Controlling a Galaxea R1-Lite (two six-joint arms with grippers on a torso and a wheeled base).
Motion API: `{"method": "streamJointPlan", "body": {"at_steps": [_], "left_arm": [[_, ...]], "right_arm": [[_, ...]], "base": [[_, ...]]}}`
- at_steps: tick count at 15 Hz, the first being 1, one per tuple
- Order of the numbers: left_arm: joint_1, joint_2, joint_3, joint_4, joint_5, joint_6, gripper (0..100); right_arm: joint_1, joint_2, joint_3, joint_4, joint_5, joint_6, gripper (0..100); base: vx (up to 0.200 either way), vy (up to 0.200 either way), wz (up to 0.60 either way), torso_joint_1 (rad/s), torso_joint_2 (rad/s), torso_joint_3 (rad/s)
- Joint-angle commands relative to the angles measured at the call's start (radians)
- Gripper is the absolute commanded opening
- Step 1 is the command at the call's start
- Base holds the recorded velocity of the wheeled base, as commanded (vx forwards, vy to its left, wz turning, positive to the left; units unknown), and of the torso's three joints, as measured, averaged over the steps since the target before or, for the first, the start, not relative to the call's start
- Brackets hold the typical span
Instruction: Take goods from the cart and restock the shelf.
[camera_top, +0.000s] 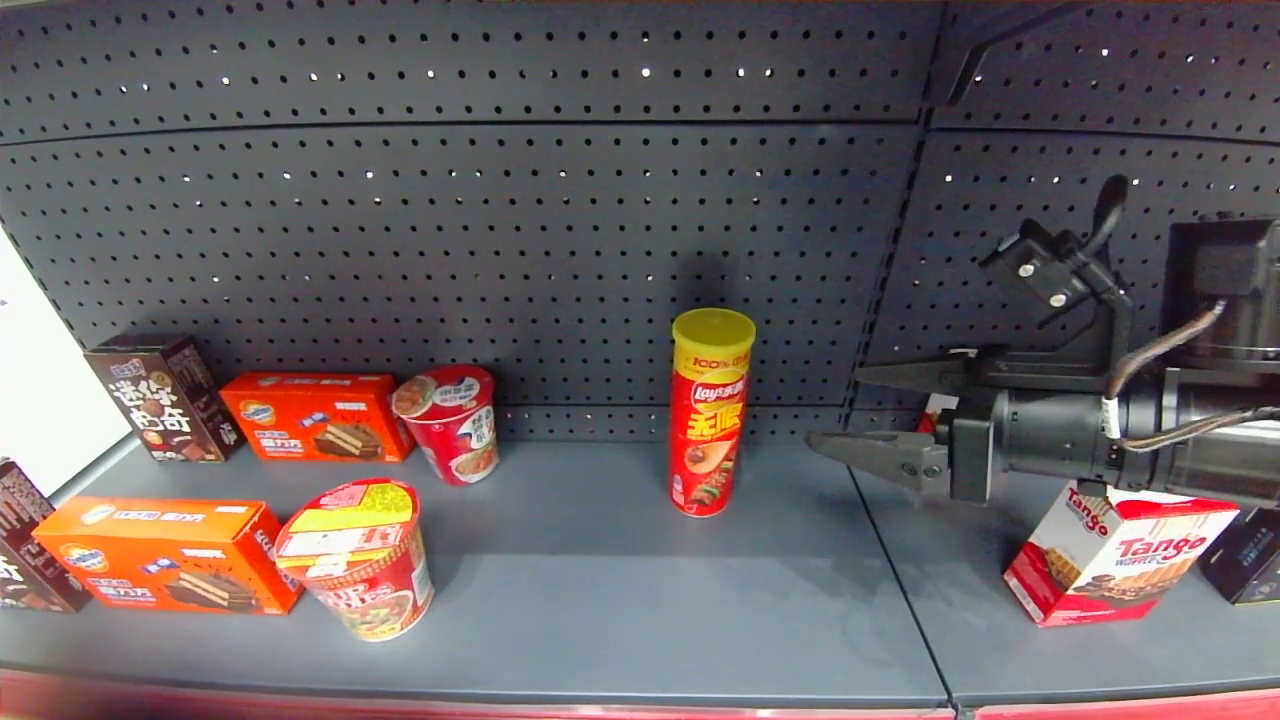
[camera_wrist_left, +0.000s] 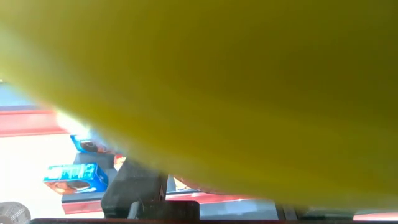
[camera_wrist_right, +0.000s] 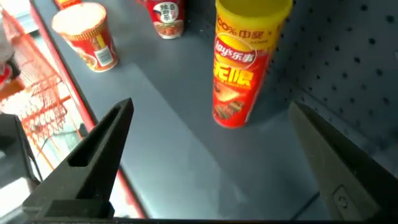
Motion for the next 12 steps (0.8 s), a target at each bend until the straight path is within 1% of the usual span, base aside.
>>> {"method": "streamJointPlan", "body": {"at_steps": [1, 3, 4, 5, 6, 8, 12], "left_arm": [[-0.008, 0.001, -0.001, 0.0, 0.0, -0.002, 0], [-0.008, 0.0, 0.001, 0.001, 0.0, -0.003, 0], [-0.008, 0.001, 0.001, 0.001, 0.0, -0.002, 0], [-0.008, 0.001, 0.001, 0.001, 0.0, -0.002, 0], [-0.008, 0.0, 0.001, 0.001, 0.0, -0.002, 0], [-0.008, 0.001, 0.001, 0.001, -0.002, -0.002, 0], [-0.009, 0.001, 0.004, 0.001, -0.008, -0.002, 0]], "right_arm": [[-0.038, 0.069, -0.001, -0.017, 0.03, -0.014, 100], [-0.056, 0.121, -0.001, -0.083, 0.083, -0.014, 100], [-0.061, 0.152, -0.001, -0.137, 0.119, -0.014, 100], [-0.064, 0.167, -0.001, -0.163, 0.134, -0.014, 100], [-0.071, 0.2, -0.003, -0.224, 0.166, -0.015, 100], [-0.073, 0.266, -0.007, -0.312, 0.195, -0.015, 100], [-0.073, 0.318, -0.042, -0.321, 0.225, -0.037, 100]], "base": [[0.0, 0.0, 0.0, 0.0, 0.0, 0.0], [0.0, 0.0, 0.0, 0.0, 0.0, 0.0], [0.0, 0.0, 0.0, 0.0, 0.0, 0.0], [0.0, 0.0, 0.0, 0.0, 0.0, 0.0], [0.0, 0.0, 0.0, 0.0, 0.0, 0.0], [0.0, 0.0, 0.0, 0.0, 0.0, 0.0], [0.0, 0.0, 0.0, 0.0, 0.0, 0.0]]}}
